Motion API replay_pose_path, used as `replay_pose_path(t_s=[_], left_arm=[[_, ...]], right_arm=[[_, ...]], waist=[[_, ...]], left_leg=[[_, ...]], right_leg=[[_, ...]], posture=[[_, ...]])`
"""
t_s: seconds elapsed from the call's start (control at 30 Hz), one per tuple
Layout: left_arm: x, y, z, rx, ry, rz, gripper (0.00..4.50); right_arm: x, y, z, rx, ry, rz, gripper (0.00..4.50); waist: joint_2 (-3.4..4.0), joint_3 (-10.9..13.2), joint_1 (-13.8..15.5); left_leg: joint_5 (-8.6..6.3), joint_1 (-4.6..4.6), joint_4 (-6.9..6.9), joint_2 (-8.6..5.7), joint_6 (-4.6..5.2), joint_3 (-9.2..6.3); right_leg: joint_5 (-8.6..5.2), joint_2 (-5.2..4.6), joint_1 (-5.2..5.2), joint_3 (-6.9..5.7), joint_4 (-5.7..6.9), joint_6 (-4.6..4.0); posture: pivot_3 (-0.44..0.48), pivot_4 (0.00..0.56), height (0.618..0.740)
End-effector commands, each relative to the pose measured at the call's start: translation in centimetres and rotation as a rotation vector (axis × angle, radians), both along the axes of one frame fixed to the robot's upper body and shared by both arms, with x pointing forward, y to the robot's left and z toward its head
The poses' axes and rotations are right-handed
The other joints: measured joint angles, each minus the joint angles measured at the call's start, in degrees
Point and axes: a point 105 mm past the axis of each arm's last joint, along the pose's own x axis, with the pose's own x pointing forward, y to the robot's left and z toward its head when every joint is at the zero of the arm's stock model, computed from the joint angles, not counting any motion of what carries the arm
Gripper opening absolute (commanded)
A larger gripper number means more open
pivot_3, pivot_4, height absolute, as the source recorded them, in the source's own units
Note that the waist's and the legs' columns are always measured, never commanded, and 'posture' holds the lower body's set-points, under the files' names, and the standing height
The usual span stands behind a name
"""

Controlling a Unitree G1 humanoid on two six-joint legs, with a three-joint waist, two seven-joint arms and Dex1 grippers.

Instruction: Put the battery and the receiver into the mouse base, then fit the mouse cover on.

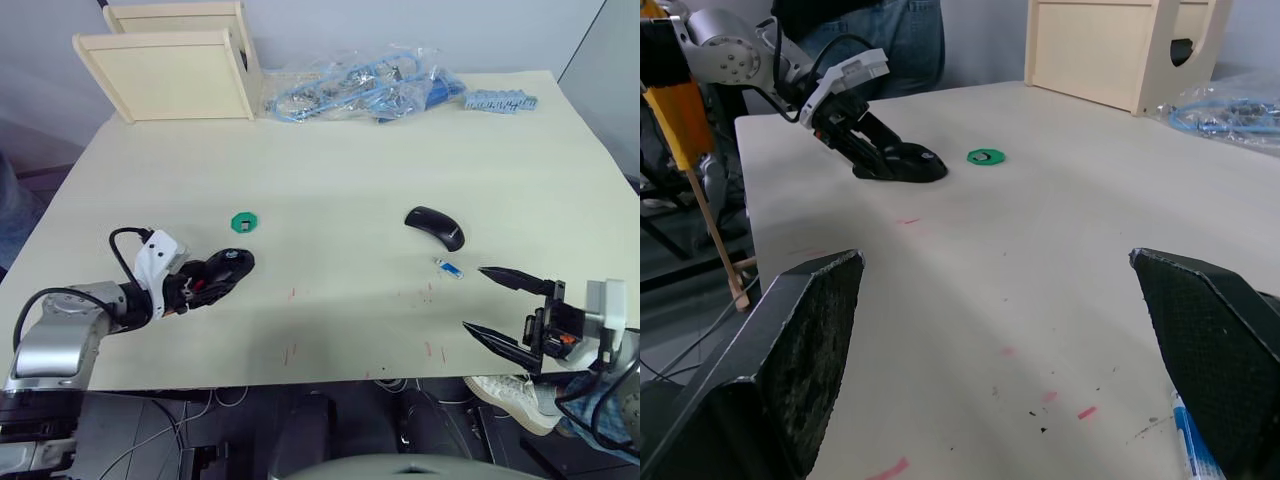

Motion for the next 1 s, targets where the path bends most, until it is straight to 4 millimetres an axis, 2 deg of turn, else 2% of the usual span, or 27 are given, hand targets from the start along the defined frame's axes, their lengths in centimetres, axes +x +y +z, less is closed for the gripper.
replay_pose_path(t_s=[0.03,0.2,0.27,0.37,0.4,0.5,0.77,1.0], left_arm=[[-0.2,-1.3,2.7,-0.043,-0.067,-0.128,2.92],[-0.9,-3.9,3.7,0.000,-0.065,-0.319,2.92],[-1.4,-6.0,4.1,0.013,-0.059,-0.428,2.92],[-1.6,-7.7,4.4,0.041,-0.075,-0.513,2.92],[-1.3,-8.9,4.6,0.086,-0.122,-0.554,2.92],[-1.3,-12.1,4.6,0.135,-0.125,-0.674,2.92],[0.4,-17.0,3.6,0.196,-0.067,-0.730,2.92],[1.0,-19.6,2.5,0.234,-0.069,-0.744,2.92]], right_arm=[[-0.2,-0.1,0.5,-0.001,-0.034,-0.008,4.50],[-0.2,-0.4,0.3,-0.005,-0.031,-0.017,4.50],[-0.3,-0.6,0.3,-0.008,-0.031,-0.024,4.50],[-0.4,-0.7,0.4,-0.012,-0.030,-0.028,4.50],[-0.5,-0.9,0.3,-0.020,-0.027,-0.032,4.50],[-0.9,-1.2,0.4,-0.038,-0.022,-0.043,4.50],[-1.7,-1.9,0.9,-0.059,-0.013,-0.068,4.50],[-2.5,-2.5,1.2,-0.079,0.004,-0.085,4.50]], waist=[[0.00,0.00,-0.01],[-0.01,0.00,0.06],[0.00,0.00,0.04],[0.00,0.00,0.04],[0.00,0.01,0.05],[-0.01,0.01,0.39],[-0.02,0.02,-0.19],[-0.02,0.03,0.11]], left_leg=[[0.00,-0.01,0.00,0.00,0.00,0.06],[0.00,-0.03,0.01,0.00,0.00,0.12],[0.00,-0.03,0.01,0.00,0.00,0.14],[0.00,-0.04,0.01,-0.01,0.00,0.17],[0.00,-0.03,0.01,-0.01,0.00,0.19],[0.00,-0.06,0.04,-0.15,0.00,0.16],[0.00,-0.04,0.06,-0.17,0.01,0.18],[0.00,-0.07,0.11,-0.17,0.01,0.16]], right_leg=[[0.00,0.00,0.00,0.00,0.00,0.00],[0.00,0.00,0.00,-0.03,0.00,0.00],[0.00,0.00,0.00,-0.01,-0.01,0.00],[0.00,0.01,0.00,-0.02,-0.02,0.00],[0.00,0.01,0.00,0.00,-0.01,0.00],[0.00,0.03,0.01,-0.04,-0.01,0.00],[0.00,0.14,0.01,0.03,0.06,0.01],[0.00,0.14,0.01,0.02,0.05,0.02]], posture=[[0.000,0.150,0.740],[0.000,0.150,0.740],[0.000,0.150,0.740],[0.000,0.150,0.740],[0.000,0.150,0.740],[0.000,0.150,0.740],[0.000,0.150,0.740],[0.000,0.150,0.740]])
